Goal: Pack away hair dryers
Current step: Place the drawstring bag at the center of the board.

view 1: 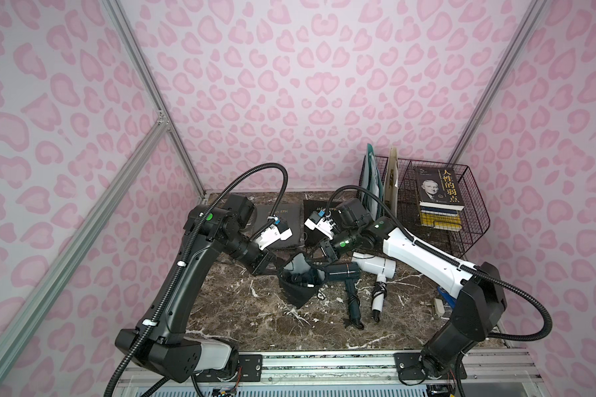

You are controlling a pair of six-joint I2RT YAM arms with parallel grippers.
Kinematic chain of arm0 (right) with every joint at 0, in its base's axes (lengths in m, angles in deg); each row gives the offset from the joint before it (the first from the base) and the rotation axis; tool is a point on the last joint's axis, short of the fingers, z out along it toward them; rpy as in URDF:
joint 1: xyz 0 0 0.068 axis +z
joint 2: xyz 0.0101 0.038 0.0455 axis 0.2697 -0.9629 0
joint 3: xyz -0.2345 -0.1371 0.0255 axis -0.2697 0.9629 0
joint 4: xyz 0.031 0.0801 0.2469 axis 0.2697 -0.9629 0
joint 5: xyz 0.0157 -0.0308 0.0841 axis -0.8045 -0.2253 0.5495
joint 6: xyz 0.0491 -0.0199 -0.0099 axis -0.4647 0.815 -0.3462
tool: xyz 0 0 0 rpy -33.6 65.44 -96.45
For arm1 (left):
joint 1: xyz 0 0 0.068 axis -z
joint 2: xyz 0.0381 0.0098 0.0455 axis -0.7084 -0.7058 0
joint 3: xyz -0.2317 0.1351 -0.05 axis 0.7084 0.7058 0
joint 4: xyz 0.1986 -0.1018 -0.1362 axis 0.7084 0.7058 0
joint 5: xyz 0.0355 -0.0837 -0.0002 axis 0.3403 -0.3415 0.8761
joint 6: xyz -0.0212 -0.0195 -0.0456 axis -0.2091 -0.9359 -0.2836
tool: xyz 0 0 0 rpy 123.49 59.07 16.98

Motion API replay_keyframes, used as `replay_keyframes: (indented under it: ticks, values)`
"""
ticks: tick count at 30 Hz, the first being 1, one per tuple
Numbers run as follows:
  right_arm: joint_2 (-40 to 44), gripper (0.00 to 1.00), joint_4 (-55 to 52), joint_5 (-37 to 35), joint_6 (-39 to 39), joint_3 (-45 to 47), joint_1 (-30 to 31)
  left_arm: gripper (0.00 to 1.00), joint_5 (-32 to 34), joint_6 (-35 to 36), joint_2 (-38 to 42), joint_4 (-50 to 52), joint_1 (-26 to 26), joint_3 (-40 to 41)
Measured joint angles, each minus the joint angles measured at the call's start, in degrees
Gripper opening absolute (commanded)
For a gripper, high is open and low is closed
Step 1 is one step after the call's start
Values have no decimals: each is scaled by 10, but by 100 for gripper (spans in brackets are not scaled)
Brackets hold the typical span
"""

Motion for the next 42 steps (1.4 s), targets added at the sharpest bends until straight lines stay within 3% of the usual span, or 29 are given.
replay_keyframes:
  ticks: [11, 19, 32, 42]
  values:
    - [-5, 0, 3, 5, -8, -1, -3, 2, 27, -11, 20, -19, -6, 72]
    - [-22, 0, 3, 1, -8, -3, -6, 1, 17, -20, 13, -30, -6, 69]
    - [-32, 0, 33, -97, -42, 20, -6, 2, 26, -56, -33, -98, -8, 65]
    - [-24, 21, 71, -149, -76, 43, -7, 2, 28, -64, -74, -131, -9, 28]
